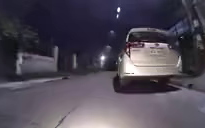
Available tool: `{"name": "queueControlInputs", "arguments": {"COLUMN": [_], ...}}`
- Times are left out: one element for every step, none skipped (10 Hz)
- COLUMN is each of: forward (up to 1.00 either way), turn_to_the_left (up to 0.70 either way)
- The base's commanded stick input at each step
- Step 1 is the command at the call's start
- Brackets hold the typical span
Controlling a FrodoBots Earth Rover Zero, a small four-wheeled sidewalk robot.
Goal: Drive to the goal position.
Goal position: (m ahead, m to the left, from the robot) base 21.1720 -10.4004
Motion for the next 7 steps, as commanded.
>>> {"name": "queueControlInputs", "arguments": {"forward": [0.5,0.5,0.5,0.5,0.5,0.5,0.5], "turn_to_the_left": [0.0,0.0,0.02,0.27,0.5,0.5,0.5]}}
